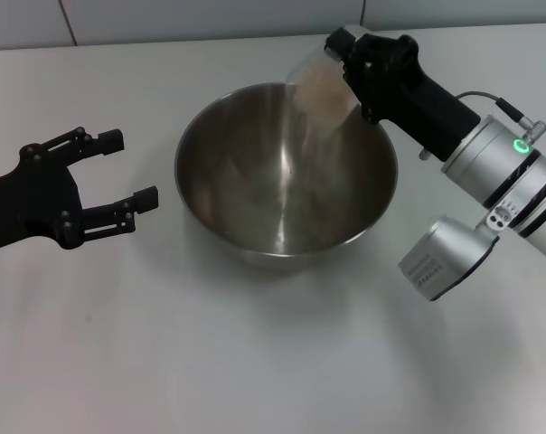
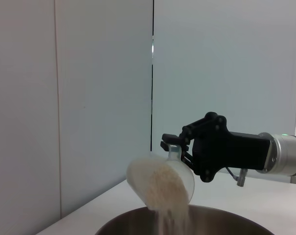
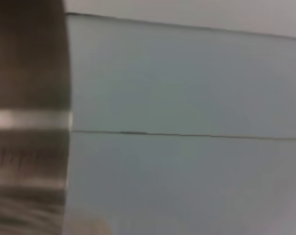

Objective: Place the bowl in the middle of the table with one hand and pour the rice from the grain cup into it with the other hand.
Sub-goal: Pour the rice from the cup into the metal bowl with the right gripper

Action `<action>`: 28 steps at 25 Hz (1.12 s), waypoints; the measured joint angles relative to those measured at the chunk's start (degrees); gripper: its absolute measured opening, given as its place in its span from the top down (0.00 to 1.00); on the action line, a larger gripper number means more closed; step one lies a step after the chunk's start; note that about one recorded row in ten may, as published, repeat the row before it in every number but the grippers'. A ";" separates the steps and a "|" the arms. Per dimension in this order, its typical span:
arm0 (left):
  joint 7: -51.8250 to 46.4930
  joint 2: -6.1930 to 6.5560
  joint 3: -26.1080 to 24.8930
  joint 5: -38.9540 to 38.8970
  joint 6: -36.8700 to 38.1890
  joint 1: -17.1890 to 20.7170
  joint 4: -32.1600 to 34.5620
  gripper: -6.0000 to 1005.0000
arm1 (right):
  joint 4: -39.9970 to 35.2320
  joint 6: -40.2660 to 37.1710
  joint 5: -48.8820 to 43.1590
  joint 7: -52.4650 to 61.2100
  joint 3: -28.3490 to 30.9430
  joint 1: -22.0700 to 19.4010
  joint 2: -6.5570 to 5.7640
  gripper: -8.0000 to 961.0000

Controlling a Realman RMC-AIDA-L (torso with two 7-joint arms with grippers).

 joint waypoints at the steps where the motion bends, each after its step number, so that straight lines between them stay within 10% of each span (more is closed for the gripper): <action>1: 0.01 -0.02 0.00 0.00 -0.02 0.00 0.00 0.14 | 0.37 0.37 -0.01 -1.82 -0.03 -0.14 0.03 0.98; 28: 1.44 -0.26 0.00 -0.28 0.31 -0.13 -1.32 0.14 | 2.30 0.79 -3.56 -21.00 -0.03 -0.46 0.11 0.98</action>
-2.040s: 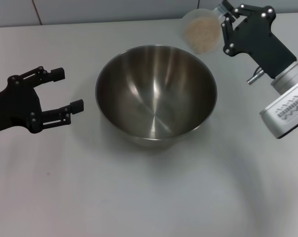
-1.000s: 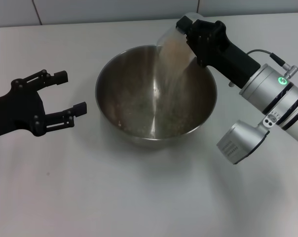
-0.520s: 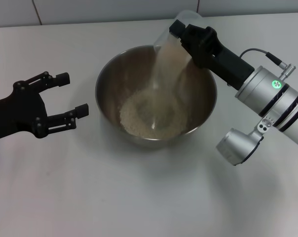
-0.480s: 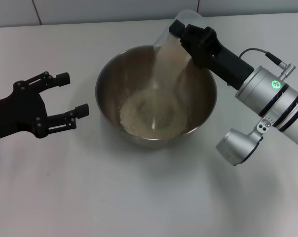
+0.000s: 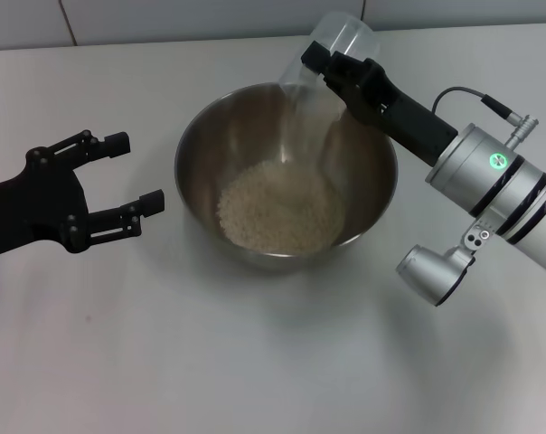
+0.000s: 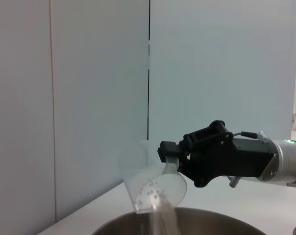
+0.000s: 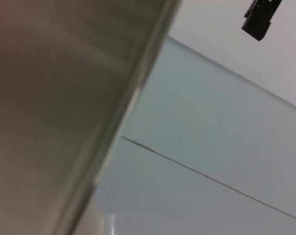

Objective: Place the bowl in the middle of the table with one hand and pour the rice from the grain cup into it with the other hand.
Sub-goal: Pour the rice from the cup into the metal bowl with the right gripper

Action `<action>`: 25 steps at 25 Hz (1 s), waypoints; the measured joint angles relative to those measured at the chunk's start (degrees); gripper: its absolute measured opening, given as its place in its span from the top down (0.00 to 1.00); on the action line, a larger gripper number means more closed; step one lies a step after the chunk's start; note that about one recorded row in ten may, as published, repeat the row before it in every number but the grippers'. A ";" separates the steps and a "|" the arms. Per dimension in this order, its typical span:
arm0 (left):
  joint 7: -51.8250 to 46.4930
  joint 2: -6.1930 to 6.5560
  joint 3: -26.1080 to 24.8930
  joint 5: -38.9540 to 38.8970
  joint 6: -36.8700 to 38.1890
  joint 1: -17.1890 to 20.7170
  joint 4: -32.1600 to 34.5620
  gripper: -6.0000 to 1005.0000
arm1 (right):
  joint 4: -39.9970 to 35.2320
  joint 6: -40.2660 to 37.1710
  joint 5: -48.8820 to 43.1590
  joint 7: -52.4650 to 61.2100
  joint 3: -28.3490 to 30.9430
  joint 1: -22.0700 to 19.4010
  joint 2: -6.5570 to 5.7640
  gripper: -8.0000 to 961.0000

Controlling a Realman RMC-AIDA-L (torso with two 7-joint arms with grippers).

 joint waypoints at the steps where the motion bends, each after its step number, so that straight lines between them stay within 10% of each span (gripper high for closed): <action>1: 0.00 0.00 0.00 0.00 0.00 0.01 0.00 0.14 | 0.02 0.00 -0.02 -0.36 -0.01 0.00 0.02 0.98; 25: 0.78 0.14 0.00 -0.07 0.48 -0.28 0.03 0.14 | 7.64 0.62 0.34 2.31 0.91 -6.24 0.31 0.98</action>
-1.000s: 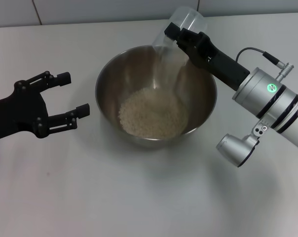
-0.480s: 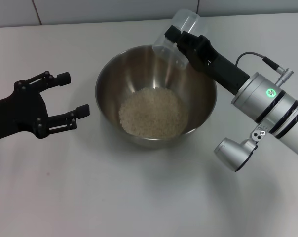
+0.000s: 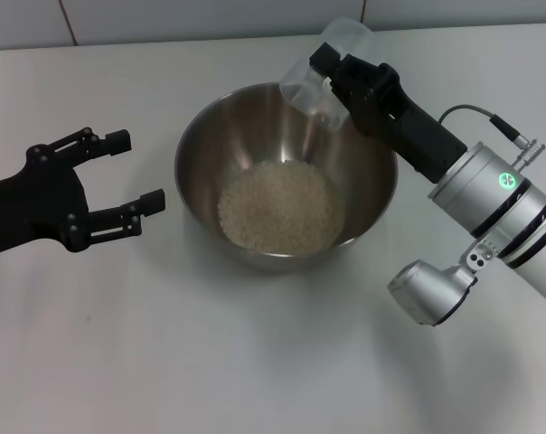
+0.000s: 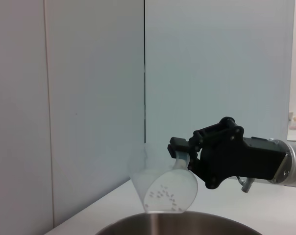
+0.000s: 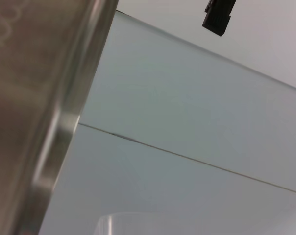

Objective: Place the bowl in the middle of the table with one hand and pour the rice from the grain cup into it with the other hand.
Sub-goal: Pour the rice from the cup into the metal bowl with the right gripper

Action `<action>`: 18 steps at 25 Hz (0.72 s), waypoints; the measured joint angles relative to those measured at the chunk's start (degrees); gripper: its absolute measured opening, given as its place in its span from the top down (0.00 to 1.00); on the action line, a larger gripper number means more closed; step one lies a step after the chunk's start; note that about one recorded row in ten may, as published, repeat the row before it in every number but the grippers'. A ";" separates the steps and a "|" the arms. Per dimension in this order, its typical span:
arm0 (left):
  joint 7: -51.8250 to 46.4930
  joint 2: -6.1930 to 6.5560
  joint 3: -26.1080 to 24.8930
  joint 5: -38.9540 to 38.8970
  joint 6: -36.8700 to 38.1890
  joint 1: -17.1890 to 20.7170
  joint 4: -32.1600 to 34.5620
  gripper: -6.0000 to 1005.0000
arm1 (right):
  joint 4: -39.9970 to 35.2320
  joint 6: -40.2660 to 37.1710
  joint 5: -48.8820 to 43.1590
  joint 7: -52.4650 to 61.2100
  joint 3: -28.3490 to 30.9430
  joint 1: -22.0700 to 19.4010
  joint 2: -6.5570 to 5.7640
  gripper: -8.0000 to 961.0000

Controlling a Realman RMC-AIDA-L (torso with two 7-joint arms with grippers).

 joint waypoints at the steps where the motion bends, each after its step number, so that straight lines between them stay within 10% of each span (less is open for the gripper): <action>1: 0.01 -0.02 0.00 -0.01 0.02 0.03 0.00 0.14 | 0.11 0.04 0.04 0.06 0.16 -0.19 0.02 0.98; 18: 2.42 -0.08 -0.09 -2.12 1.25 0.09 -0.80 0.14 | 4.49 -0.47 7.15 29.89 1.19 -5.77 0.27 0.98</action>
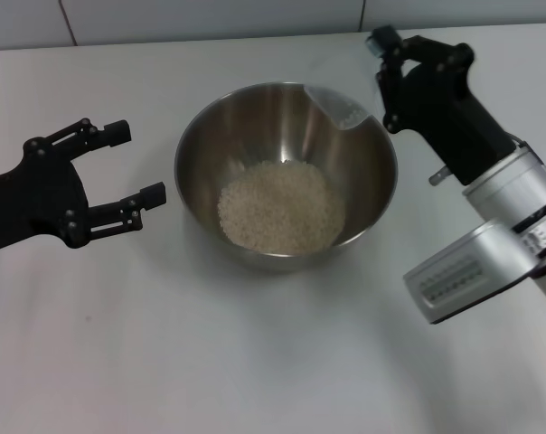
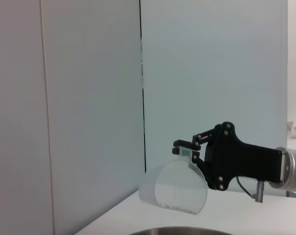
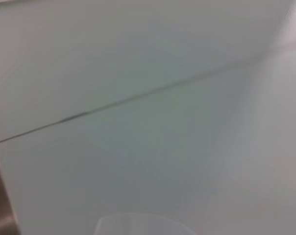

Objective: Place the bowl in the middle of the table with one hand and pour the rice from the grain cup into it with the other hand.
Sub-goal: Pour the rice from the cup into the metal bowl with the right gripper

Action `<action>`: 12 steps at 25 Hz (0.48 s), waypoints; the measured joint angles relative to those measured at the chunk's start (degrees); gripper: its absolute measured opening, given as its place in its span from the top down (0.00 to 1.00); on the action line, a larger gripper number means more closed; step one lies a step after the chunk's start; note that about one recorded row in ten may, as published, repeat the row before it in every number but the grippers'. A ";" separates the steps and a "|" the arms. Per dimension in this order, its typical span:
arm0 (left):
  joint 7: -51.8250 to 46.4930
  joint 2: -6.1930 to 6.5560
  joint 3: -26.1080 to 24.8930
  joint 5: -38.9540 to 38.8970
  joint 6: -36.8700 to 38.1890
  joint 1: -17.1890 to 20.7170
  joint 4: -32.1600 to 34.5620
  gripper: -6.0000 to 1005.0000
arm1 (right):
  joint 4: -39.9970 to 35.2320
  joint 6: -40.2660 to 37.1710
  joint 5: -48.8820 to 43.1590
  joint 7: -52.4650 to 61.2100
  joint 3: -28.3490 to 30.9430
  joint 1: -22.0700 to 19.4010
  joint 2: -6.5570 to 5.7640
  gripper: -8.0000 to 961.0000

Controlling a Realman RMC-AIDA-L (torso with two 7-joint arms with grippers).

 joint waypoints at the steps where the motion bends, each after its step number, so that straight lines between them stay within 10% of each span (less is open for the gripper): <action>1: 0.02 -0.02 0.01 -0.16 0.20 -0.01 -0.01 0.14 | 0.29 -0.21 0.81 1.57 -0.12 -0.47 0.00 0.98; 12: -0.07 -0.05 0.01 -0.60 1.84 0.60 -0.02 0.14 | 2.07 -3.15 5.88 32.10 0.37 -4.95 -0.26 0.98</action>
